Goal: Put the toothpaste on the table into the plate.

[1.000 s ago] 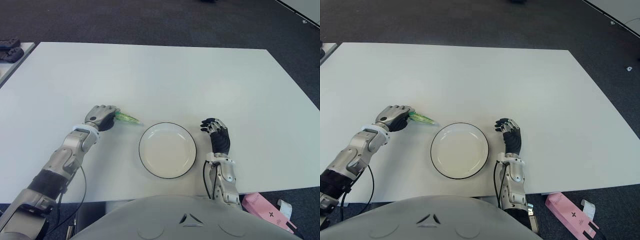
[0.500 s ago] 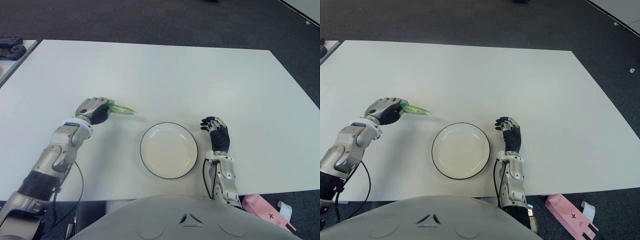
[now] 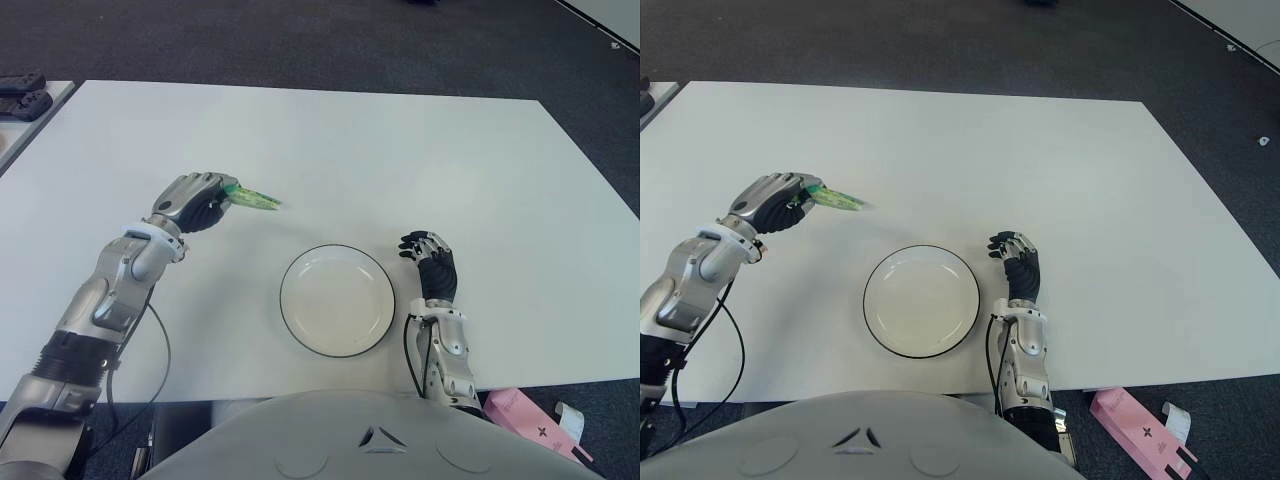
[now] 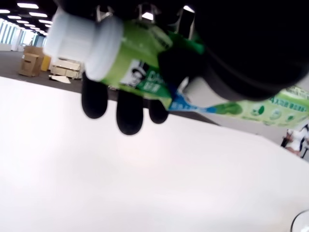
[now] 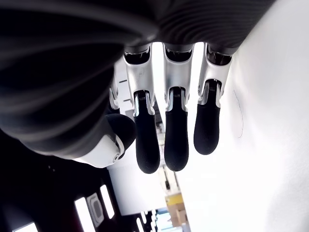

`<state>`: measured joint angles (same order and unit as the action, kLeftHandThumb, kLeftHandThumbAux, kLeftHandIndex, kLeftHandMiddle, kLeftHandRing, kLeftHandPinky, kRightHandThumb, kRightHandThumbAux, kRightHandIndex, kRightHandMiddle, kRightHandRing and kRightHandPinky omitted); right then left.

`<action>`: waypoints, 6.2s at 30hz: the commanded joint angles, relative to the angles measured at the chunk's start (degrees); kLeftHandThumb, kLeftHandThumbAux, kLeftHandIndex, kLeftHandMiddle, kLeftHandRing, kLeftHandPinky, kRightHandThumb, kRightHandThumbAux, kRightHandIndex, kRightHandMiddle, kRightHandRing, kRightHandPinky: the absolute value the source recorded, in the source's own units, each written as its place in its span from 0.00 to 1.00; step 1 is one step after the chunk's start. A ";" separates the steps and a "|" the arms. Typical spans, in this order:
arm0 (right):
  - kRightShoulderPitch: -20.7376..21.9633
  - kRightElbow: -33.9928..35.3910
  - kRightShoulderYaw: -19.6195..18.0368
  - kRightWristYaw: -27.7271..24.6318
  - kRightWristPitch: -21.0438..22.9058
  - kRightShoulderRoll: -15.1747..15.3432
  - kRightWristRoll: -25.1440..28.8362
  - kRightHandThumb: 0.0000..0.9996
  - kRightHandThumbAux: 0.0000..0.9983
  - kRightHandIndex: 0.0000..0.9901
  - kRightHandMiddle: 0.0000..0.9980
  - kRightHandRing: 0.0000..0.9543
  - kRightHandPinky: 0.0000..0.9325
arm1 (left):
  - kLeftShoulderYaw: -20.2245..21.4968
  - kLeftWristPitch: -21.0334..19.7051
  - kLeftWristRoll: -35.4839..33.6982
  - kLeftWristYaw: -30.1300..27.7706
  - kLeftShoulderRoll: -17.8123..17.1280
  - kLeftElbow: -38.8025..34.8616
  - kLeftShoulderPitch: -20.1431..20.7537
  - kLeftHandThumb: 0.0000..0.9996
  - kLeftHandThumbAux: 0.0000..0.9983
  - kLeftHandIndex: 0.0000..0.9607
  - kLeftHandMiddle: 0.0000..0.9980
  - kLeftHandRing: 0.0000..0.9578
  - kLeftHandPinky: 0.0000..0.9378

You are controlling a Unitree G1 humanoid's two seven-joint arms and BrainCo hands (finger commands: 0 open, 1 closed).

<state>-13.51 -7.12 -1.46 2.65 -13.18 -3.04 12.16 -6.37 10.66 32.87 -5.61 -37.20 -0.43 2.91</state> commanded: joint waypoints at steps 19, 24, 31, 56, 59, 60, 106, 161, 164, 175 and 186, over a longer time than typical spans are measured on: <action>0.07 -2.00 -0.30 0.54 2.65 -2.50 0.61 0.71 0.73 0.43 0.51 0.52 0.53 | -4.04 6.48 -6.43 -3.47 7.51 -3.70 9.69 0.86 0.66 0.44 0.54 0.96 0.93; 0.11 -1.56 -0.16 1.17 3.36 -2.54 0.38 0.71 0.73 0.43 0.51 0.52 0.53 | -7.18 7.02 -5.76 -5.35 9.39 -5.62 10.64 0.86 0.67 0.43 0.54 0.95 0.93; 0.28 -1.89 -0.15 1.22 2.97 -2.39 0.35 0.71 0.73 0.43 0.51 0.52 0.53 | -8.87 3.87 -13.28 -14.11 10.35 -9.31 8.53 0.85 0.67 0.42 0.55 0.92 0.90; 0.07 -2.20 -0.61 0.25 1.54 -2.70 1.52 0.71 0.73 0.43 0.51 0.52 0.53 | -18.43 13.70 -5.14 -21.09 7.63 -3.99 9.28 0.85 0.67 0.41 0.55 0.91 0.91; -0.02 -2.02 -0.58 0.34 1.77 -2.72 1.56 0.71 0.73 0.43 0.51 0.52 0.53 | -18.72 13.63 -5.25 -21.96 7.54 -3.36 8.91 0.85 0.67 0.41 0.55 0.91 0.91; -0.04 -1.96 -0.56 0.36 1.83 -2.72 1.57 0.71 0.73 0.43 0.51 0.52 0.53 | -18.76 13.50 -5.32 -22.30 7.56 -3.30 8.96 0.85 0.67 0.41 0.55 0.91 0.91; 0.07 -1.69 -0.47 1.15 2.44 -2.39 1.28 0.71 0.73 0.43 0.51 0.52 0.53 | -10.25 18.42 -12.90 -24.86 1.92 -8.14 2.31 0.19 0.47 0.06 0.05 0.05 0.09; 1.02 -3.08 -0.85 0.20 1.14 -2.20 1.38 0.71 0.73 0.43 0.50 0.52 0.53 | 3.86 -5.04 -12.92 0.60 22.18 -4.05 8.35 0.00 0.86 0.19 0.22 0.18 0.22; 1.10 -3.09 -0.95 0.26 1.12 -2.16 1.31 0.71 0.73 0.43 0.50 0.52 0.53 | 6.61 -6.42 -15.83 3.28 24.49 -3.71 7.60 0.00 0.92 0.25 0.27 0.24 0.27; 1.82 -3.23 -1.70 0.24 1.89 -2.05 1.76 0.71 0.73 0.43 0.51 0.52 0.53 | 12.09 -2.01 -25.33 6.08 28.40 5.41 5.09 0.01 1.00 0.38 0.38 0.35 0.37; 2.32 -2.66 -2.14 -0.08 3.09 -1.85 2.17 0.71 0.73 0.43 0.51 0.52 0.53 | 15.52 2.51 -32.16 5.46 29.29 14.52 6.13 0.13 1.00 0.44 0.42 0.41 0.44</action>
<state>-11.07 -8.61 -3.01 2.37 -12.60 -2.98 13.71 8.53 12.25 1.86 -0.19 -8.04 11.86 8.96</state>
